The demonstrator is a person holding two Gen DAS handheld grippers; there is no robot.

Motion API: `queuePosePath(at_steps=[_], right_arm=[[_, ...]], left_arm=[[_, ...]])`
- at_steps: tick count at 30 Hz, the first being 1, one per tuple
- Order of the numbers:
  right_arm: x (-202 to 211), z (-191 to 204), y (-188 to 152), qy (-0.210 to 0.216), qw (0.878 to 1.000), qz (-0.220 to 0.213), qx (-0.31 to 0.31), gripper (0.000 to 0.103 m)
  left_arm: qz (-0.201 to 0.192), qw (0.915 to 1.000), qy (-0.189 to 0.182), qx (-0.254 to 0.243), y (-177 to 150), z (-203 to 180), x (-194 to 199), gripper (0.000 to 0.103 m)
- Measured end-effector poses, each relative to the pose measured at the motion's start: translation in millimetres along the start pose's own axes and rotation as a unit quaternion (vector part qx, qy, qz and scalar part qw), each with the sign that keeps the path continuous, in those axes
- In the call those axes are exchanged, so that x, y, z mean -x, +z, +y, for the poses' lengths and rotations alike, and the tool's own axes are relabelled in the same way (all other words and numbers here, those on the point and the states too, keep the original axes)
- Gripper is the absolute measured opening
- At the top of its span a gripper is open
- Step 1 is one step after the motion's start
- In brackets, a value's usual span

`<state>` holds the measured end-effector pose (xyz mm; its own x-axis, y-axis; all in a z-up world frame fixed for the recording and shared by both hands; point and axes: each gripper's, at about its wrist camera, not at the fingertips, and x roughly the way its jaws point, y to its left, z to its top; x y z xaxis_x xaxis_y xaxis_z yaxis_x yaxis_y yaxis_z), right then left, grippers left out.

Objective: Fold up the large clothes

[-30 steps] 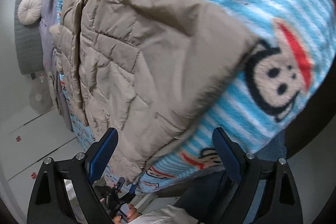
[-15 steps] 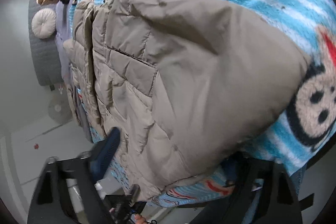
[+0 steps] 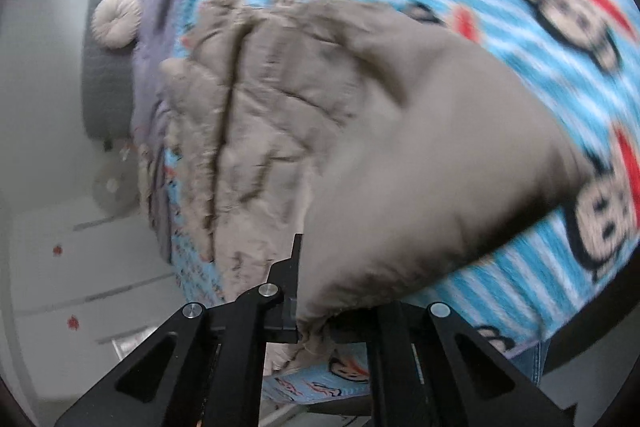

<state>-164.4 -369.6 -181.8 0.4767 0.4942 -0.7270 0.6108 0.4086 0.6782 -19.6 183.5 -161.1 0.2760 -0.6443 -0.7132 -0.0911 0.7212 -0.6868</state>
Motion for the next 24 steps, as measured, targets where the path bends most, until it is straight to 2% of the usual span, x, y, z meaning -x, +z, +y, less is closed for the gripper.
queuePosePath(at_steps=[6, 15, 19, 24], right_arm=[[13, 69, 39, 0.04, 0.996, 0.01, 0.083, 0.009], [15, 170, 102, 0.076, 0.975, 0.028, 0.205, 0.009], [6, 201, 126, 0.082, 0.967, 0.039, 0.238, 0.009], [-7, 231, 145, 0.073, 0.959, 0.036, 0.272, 0.009]], left_arm=[[-0.082, 0.9966, -0.005, -0.011, 34, -46, 32, 0.012], [-0.174, 0.9846, 0.008, -0.008, 87, -95, 50, 0.012], [-0.19, 0.9816, 0.021, -0.01, 107, -107, 48, 0.012], [-0.179, 0.9831, 0.028, -0.022, 144, -109, 39, 0.012]])
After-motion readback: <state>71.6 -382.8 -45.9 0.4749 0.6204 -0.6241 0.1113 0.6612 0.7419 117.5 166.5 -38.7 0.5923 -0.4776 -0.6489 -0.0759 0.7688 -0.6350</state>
